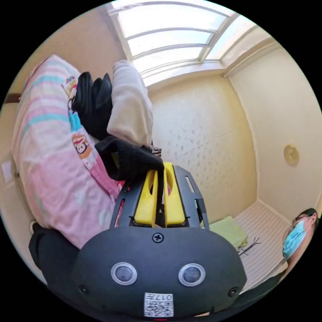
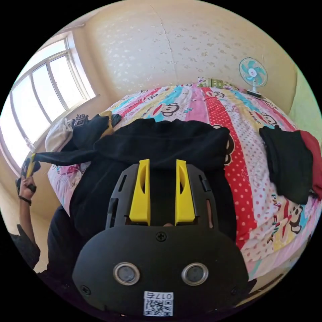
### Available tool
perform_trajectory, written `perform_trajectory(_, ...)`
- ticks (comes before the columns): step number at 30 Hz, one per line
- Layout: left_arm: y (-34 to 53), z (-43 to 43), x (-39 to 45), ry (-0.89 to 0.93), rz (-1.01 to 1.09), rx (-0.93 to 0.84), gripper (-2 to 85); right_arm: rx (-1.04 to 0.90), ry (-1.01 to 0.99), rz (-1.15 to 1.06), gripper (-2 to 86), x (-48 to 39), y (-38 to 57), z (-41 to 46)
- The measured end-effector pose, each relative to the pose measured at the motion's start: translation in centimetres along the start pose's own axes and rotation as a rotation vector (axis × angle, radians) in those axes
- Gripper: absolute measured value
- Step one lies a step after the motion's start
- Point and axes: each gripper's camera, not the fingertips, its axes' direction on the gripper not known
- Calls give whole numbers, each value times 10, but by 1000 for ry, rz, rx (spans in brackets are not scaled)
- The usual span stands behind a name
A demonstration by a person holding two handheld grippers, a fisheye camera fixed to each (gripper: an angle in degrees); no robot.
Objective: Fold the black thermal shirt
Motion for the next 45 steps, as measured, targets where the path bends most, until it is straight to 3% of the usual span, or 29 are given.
perform_trajectory(2, -10, 26, 58, 37, 159, -31, 21, -178, -16, 112, 97, 35, 11, 25)
perform_trajectory(5, 29, 101, 160, 185, 401, -117, 25, -66, -205, 202, 77, 68, 29, 10)
perform_trajectory(8, 133, 193, 260, 238, 633, -286, 31, 13, -340, 279, 69, 95, 43, 1)
perform_trajectory(10, 250, 261, 312, 264, 749, -467, 48, 70, -420, 309, 70, 108, 52, -6)
perform_trajectory(14, 437, 327, 330, 328, 891, -795, 140, 235, -545, 334, 75, 128, 73, -27)
perform_trajectory(16, 528, 343, 298, 201, 916, -970, 152, 272, -562, 331, 78, 131, 77, -32)
perform_trajectory(19, 584, 323, 232, 47, 877, -1075, 135, 261, -567, 343, 80, 134, 74, -33)
perform_trajectory(23, 594, 256, 158, -93, 848, -1106, 122, 190, -586, 387, 80, 139, 64, -28)
perform_trajectory(26, 572, 173, 119, -115, 881, -997, 104, 67, -612, 305, 81, 133, 52, -38)
perform_trajectory(27, 561, 145, 109, -161, 888, -961, 104, 54, -580, 282, 81, 130, 50, -45)
perform_trajectory(30, 531, 86, 83, -432, 868, -866, 133, -92, -235, 241, 91, 117, 50, -84)
perform_trajectory(32, 515, 59, 65, -485, 802, -830, 135, -234, -70, 235, 96, 111, 67, -102)
perform_trajectory(34, 508, 55, 27, -508, 595, -975, 136, -278, -80, 224, 100, 104, 86, -112)
perform_trajectory(37, 513, 70, -12, -383, 294, -1150, 103, -393, -49, 200, 101, 86, 110, -115)
perform_trajectory(40, 506, 66, -18, -384, 242, -1127, 76, -524, 56, 80, 77, 62, 120, -103)
perform_trajectory(42, 497, 62, -8, -337, 302, -1175, 45, -513, 20, 62, 52, 57, 117, -117)
perform_trajectory(44, 474, 55, 0, -228, 262, -1254, 39, -439, -149, 87, 45, 64, 102, -158)
perform_trajectory(45, 449, 47, 7, -102, 192, -1285, 37, -395, -200, 104, 43, 69, 96, -171)
